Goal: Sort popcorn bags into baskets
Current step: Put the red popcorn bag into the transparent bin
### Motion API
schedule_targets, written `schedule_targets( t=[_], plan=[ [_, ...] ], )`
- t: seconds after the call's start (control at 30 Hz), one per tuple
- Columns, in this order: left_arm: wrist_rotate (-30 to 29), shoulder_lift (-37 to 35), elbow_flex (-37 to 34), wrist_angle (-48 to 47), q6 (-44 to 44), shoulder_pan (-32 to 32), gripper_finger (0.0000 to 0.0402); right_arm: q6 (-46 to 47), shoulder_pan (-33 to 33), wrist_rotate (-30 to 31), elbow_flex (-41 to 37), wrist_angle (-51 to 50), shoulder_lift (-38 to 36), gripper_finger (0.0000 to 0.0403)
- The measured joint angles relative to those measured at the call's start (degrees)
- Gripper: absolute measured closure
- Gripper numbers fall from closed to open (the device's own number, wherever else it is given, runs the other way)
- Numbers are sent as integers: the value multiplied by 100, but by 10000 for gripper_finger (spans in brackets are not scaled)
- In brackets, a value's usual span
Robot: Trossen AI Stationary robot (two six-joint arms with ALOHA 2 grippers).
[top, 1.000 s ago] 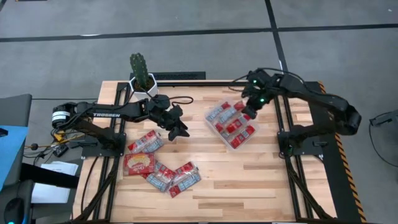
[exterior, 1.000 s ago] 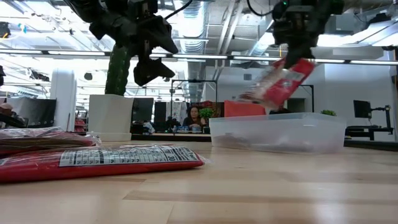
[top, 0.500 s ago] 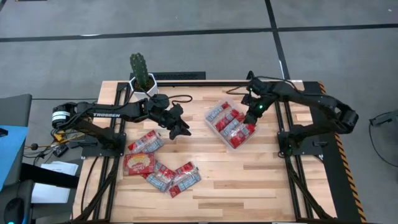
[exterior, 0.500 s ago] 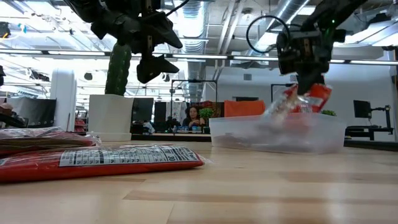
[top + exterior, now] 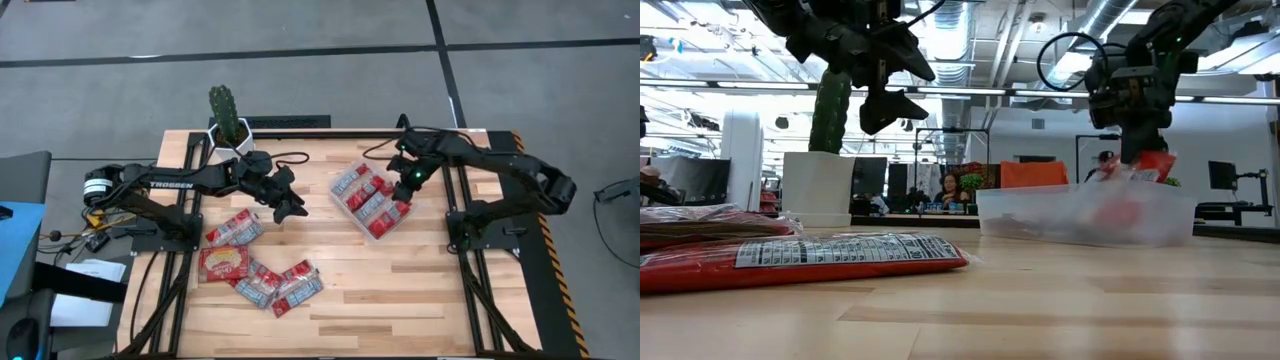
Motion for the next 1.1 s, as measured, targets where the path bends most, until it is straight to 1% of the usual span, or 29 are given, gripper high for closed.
schedule_targets(
  t=[0.1,0.2,0.27,0.37,0.53,0.6,0.67,0.83,1.0,1.1],
  plan=[
    [107,-2,0,-67,1,28,146,-2,102,46,0,-39,92,251],
    [322,-123,-2,-634,201,131,146,52,114,106,4,-20,140,204],
    [171,-271,-2,-1300,458,198,146,140,65,129,46,13,140,181],
    [-351,-579,-7,-2293,869,253,146,157,15,203,275,-27,68,163],
    [-1272,-993,-6,-3700,1002,299,146,154,91,523,698,-269,-9,163],
    [-1524,-1094,-91,-4263,1097,299,146,123,146,641,800,-432,-9,167],
    [-1560,-1187,-244,-4424,1059,298,146,111,192,669,826,-480,-9,172],
    [-1463,-1484,-716,-4479,773,286,146,216,398,744,826,-598,-9,178],
    [-1708,-1975,-1428,-4684,590,404,146,373,591,743,826,-556,-92,179],
    [-1509,-2315,-1757,-4573,324,439,146,496,726,748,826,-532,-82,179]
  ],
)
